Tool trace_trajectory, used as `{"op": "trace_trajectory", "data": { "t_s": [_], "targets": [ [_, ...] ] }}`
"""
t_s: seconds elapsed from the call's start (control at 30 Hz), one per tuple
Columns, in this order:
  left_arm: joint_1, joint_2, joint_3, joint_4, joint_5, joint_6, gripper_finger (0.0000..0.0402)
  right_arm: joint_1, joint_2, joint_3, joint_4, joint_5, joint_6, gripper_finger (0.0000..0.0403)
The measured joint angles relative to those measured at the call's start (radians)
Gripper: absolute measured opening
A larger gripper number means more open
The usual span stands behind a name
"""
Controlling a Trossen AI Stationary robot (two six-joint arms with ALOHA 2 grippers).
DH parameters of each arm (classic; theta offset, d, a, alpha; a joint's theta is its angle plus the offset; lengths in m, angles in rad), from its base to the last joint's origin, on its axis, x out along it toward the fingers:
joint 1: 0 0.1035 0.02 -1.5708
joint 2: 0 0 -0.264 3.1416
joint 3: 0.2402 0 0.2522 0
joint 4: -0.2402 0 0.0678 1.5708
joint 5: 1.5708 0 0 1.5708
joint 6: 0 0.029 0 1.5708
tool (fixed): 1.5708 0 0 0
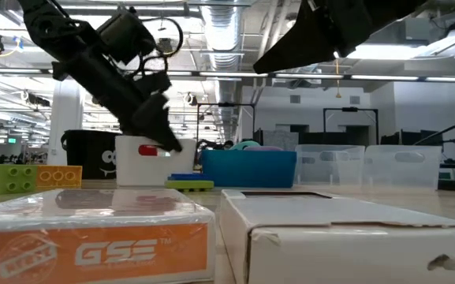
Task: Pick & Place Toys
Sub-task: Adjust the white bin
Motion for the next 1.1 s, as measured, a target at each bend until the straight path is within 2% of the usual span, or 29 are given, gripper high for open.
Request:
{"op": "trace_trajectory", "data": {
  "t_s": [0.2,0.37,0.5,0.67,0.8,0.9,1.1],
  "targets": [
    [0.028,-0.002,0.003,-0.134,-0.068,0.023,0.0252,-0.002,0.000,0.000,0.000,0.000,-0.001,0.0256],
    [0.036,0.003,-0.003,-0.159,-0.206,0.192,0.0241,-0.008,0.000,0.000,0.000,0.000,0.016,0.0256],
    [0.035,0.002,-0.002,-0.157,-0.252,0.342,0.0232,-0.013,0.000,0.000,0.000,0.000,0.023,0.0256],
    [0.035,0.002,-0.002,-0.154,-0.249,0.492,0.0219,-0.015,0.000,0.000,0.000,0.000,0.023,0.0256],
    [0.035,0.002,-0.002,-0.154,-0.177,0.636,0.0195,-0.014,0.003,0.000,0.000,0.000,0.023,0.0256],
    [0.035,0.002,-0.002,-0.154,-0.132,0.735,0.0164,-0.014,0.004,0.000,0.000,0.000,0.023,0.0256],
    [0.035,-0.001,-0.001,-0.149,-0.121,0.858,0.0081,-0.014,0.004,0.000,0.000,0.000,0.024,0.0256]
  ]
}}
